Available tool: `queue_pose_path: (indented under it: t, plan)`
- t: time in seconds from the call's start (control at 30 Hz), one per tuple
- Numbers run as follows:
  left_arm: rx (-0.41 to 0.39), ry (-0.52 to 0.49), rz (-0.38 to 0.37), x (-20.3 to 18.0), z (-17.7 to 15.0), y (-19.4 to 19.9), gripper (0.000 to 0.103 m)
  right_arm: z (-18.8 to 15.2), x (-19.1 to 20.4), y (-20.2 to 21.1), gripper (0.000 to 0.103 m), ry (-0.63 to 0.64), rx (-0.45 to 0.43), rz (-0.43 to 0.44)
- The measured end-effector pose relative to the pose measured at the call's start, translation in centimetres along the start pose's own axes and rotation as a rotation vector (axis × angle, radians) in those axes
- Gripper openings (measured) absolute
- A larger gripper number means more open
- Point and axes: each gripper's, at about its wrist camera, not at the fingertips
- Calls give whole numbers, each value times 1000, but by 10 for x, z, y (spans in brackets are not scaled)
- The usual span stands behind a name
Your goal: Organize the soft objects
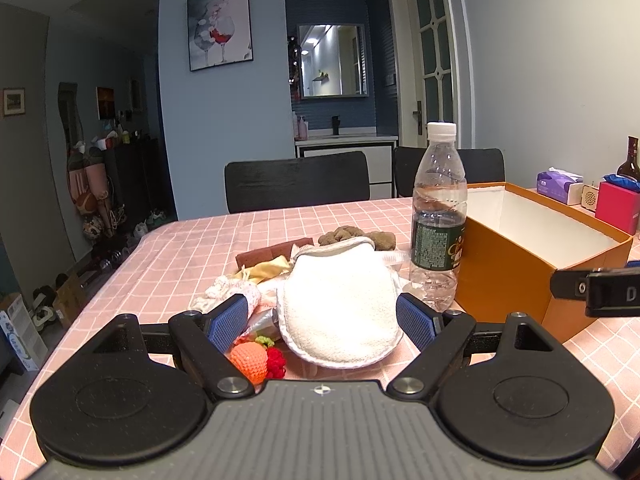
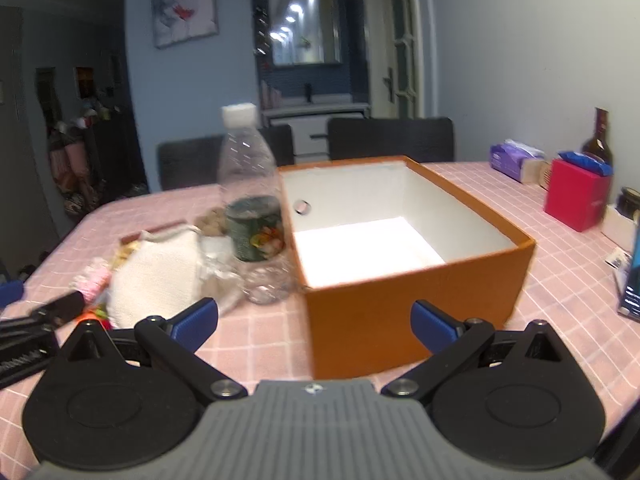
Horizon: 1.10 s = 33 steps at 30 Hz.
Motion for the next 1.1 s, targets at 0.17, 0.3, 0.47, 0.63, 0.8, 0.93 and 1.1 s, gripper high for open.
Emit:
queue_pose_path:
  t: [0.17,0.3,0.47,0.63,0.8,0.93,1.1]
  plan:
    - [54,37,-71,17,-4,-5,81,-3,19,9,100,58,-84,91]
    - [95,55,-91,30,-6,-12,76,-3,42,6,90,154,-122,151]
    - [154,50,-90,45,-8,-24,69,-6,74,-10,82,262,-117,221]
    - [186,38,-78,53,-9,-41,58,-9,100,-44,73,332,-64,247]
    - [227,39,-73,64,-12,-63,57,-3,113,-85,71,383,11,268]
    - [251,51,-93,70,-12,-76,57,4,122,-112,71,422,53,277]
    - [256,79,-117,75,-8,-83,57,15,128,-146,68,427,95,285]
Point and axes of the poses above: each gripper's, at about its wrist camera, not at the fingertips, and y roughly against the way its jaws point, x to its left, z to its top, and after that the axes turned 5 degrees about x, right-handed
